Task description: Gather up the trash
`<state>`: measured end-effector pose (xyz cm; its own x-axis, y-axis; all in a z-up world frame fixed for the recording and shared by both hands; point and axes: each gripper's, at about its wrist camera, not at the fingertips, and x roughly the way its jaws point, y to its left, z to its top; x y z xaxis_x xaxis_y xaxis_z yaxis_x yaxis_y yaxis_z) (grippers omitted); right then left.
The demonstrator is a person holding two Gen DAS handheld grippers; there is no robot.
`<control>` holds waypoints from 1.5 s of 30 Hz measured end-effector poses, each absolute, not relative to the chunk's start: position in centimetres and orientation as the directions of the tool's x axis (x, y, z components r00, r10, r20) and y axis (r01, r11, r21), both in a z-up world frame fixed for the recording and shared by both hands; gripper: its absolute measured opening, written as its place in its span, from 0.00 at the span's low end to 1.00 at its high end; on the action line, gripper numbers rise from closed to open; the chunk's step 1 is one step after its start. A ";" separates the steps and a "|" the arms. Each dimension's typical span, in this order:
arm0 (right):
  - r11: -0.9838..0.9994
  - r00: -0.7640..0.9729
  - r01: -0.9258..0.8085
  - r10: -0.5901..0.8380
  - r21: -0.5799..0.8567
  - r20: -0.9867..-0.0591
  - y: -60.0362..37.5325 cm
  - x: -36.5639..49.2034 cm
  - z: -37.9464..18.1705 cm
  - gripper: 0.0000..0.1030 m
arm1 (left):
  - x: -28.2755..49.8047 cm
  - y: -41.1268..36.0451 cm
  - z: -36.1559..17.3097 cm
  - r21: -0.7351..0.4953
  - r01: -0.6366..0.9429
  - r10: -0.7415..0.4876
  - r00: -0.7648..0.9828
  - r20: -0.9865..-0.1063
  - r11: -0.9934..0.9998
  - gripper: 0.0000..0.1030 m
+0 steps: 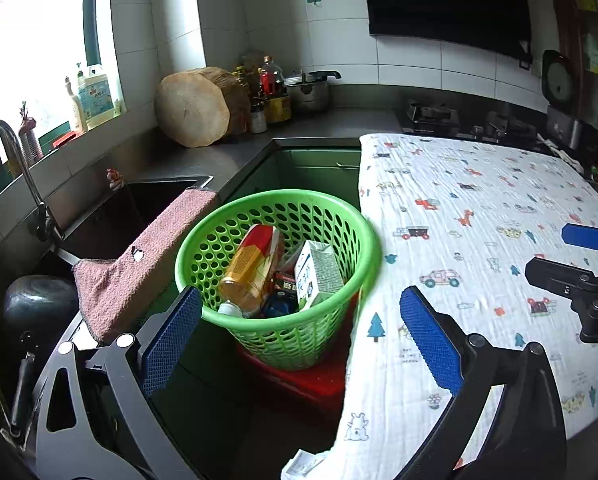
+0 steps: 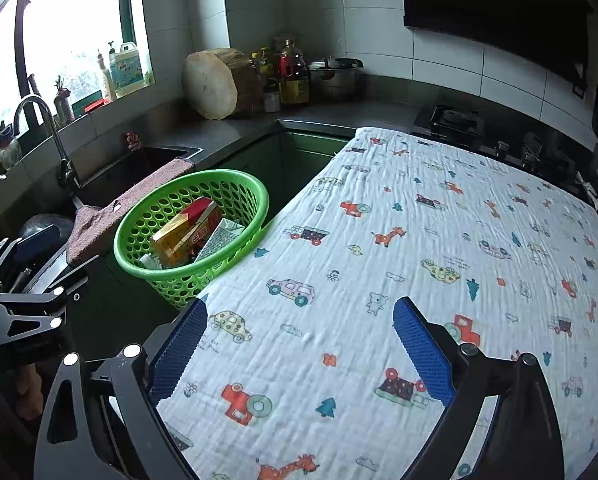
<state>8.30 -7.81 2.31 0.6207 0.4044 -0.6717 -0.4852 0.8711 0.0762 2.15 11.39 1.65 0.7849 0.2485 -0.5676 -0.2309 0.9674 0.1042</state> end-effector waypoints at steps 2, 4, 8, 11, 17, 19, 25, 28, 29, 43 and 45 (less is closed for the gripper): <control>0.879 0.636 -0.471 0.398 0.076 -0.662 -8.7 7.2 2.4 0.89 | 1.7 10.6 1.6 0.110 -0.229 0.250 0.788 -0.562 0.967 0.95; 0.884 0.645 -0.462 0.392 0.075 -0.655 -9.5 6.2 2.4 0.89 | 1.2 10.0 1.5 0.102 -0.224 0.242 0.792 -0.560 0.969 0.95; 0.895 0.665 -0.439 0.380 0.075 -0.643 -10.7 4.4 2.3 0.89 | 0.4 9.2 1.5 0.087 -0.216 0.227 0.798 -0.559 0.973 0.95; 0.902 0.674 -0.421 0.381 0.095 -0.633 -11.6 3.3 2.2 0.90 | -0.2 8.5 1.7 0.102 -0.224 0.243 0.804 -0.543 0.969 0.95; 0.912 0.687 -0.396 0.371 0.105 -0.626 -13.0 1.8 2.0 0.90 | -1.0 7.5 1.9 0.100 -0.229 0.247 0.816 -0.522 0.968 0.95; 0.917 0.690 -0.385 0.364 0.109 -0.625 -13.6 1.6 2.1 0.90 | -1.0 7.3 1.8 0.084 -0.221 0.232 0.819 -0.524 0.972 0.95; 0.929 0.698 -0.352 0.343 0.116 -0.629 -15.2 1.4 1.8 0.90 | -0.8 6.0 1.4 0.118 -0.212 0.242 0.816 -0.526 0.970 0.95; 0.932 0.699 -0.342 0.338 0.121 -0.631 -15.6 1.2 1.6 0.90 | -0.7 5.7 1.3 0.107 -0.192 0.219 0.817 -0.533 0.976 0.95; 0.933 0.699 -0.340 0.335 0.118 -0.632 -15.8 1.2 1.6 0.90 | -0.7 5.6 1.2 0.105 -0.186 0.213 0.816 -0.537 0.977 0.95; 0.932 0.710 -0.349 0.333 0.100 -0.621 -15.7 0.9 2.2 0.91 | -1.2 5.8 1.7 0.078 -0.186 0.199 0.821 -0.535 0.979 0.95; 0.931 0.710 -0.351 0.334 0.100 -0.620 -15.7 0.9 2.2 0.92 | -1.3 5.7 1.7 0.080 -0.182 0.196 0.822 -0.534 0.980 0.95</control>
<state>0.92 -15.70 2.22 0.7097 0.3339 -0.6203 -0.3507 0.9311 0.1000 -1.28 5.71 1.75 0.8223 0.1965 -0.5340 -0.1824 0.9800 0.0798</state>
